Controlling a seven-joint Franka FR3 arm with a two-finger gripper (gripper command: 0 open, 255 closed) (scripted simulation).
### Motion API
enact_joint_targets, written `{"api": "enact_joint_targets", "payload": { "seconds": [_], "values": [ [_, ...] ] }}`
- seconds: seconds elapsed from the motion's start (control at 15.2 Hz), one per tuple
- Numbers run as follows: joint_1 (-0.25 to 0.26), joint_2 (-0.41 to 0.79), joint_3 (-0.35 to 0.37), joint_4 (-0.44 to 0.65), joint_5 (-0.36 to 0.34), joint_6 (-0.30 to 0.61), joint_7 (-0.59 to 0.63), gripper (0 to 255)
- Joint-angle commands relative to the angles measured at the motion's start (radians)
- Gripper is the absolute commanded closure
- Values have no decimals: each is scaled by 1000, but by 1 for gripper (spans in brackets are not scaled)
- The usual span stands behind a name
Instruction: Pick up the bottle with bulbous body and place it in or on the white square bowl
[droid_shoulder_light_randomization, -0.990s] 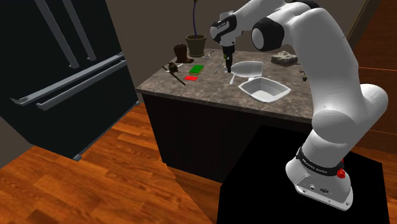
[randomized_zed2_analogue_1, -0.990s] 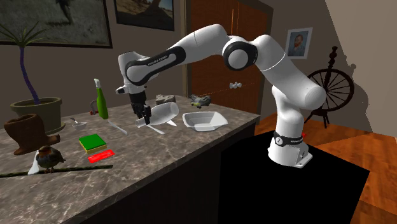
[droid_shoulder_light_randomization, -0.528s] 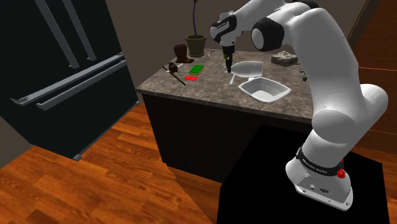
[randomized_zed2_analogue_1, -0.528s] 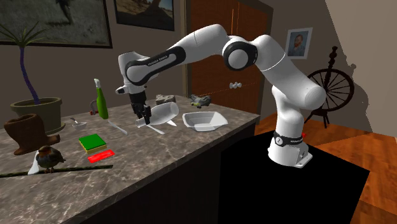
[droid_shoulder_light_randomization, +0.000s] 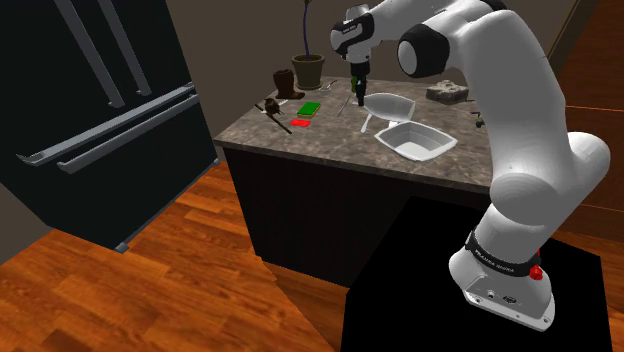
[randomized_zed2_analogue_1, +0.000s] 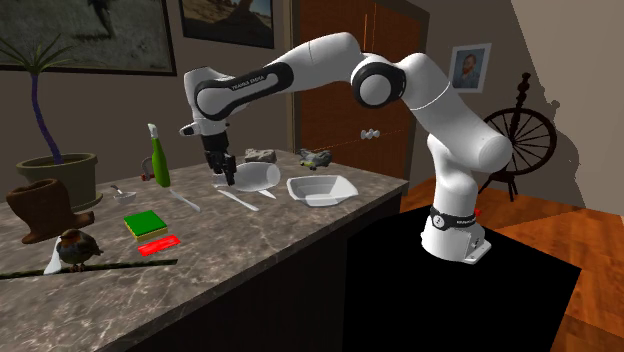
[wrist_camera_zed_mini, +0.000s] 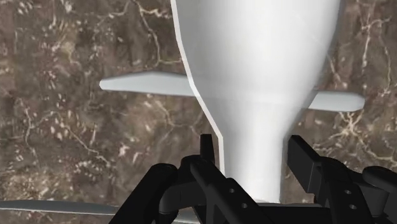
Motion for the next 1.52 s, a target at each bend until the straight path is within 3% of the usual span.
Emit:
{"api": "enact_joint_targets", "payload": {
  "seconds": [0.0,1.06,1.19,1.45],
  "values": [
    [0,-10,-2,13,-3,-22,0,255],
    [-33,-7,-6,231,-6,-231,-1,255],
    [33,-147,-26,-10,-37,-134,3,255],
    [125,-360,-51,-338,-103,-14,35,255]
  ]
}}
